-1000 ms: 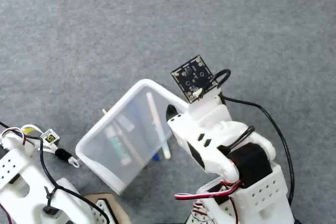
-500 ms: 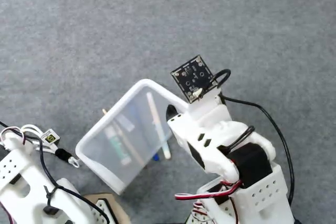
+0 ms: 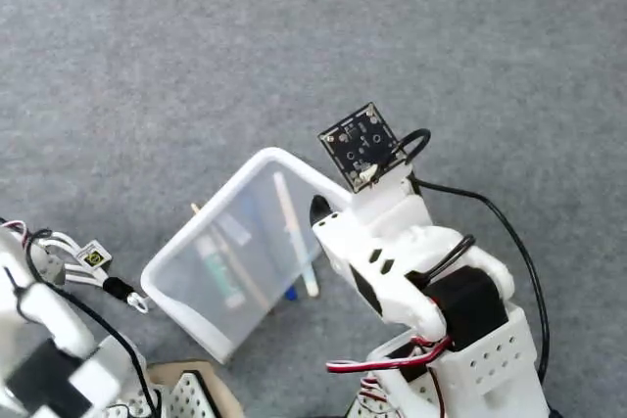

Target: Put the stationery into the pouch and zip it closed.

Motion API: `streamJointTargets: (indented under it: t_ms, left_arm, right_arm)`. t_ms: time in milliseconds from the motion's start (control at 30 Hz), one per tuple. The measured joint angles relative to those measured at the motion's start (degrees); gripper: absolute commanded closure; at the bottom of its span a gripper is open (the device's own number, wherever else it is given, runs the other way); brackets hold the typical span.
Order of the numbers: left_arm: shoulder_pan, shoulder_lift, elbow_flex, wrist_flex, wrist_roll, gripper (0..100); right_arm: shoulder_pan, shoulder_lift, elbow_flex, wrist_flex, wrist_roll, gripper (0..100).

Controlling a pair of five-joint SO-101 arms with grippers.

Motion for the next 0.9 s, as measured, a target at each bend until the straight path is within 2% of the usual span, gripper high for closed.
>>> streamJointTargets:
  t_ms: [300,600,900]
  left_arm:
    - [0.1,5.5,-7.2,0.0,-0.1,87]
    - [6.2,8.7,-8.6,-0.2,5.3,87]
    - [5.4,11.0,-8.6,-3.9,6.6,87]
  right_arm:
    - [0.0,0.0,0.0,0.0,0.0,63.8]
    - [0.0,0.0,0.0,0.0,0.0,63.8]
    - [0.0,0.0,0.0,0.0,0.0,63.8]
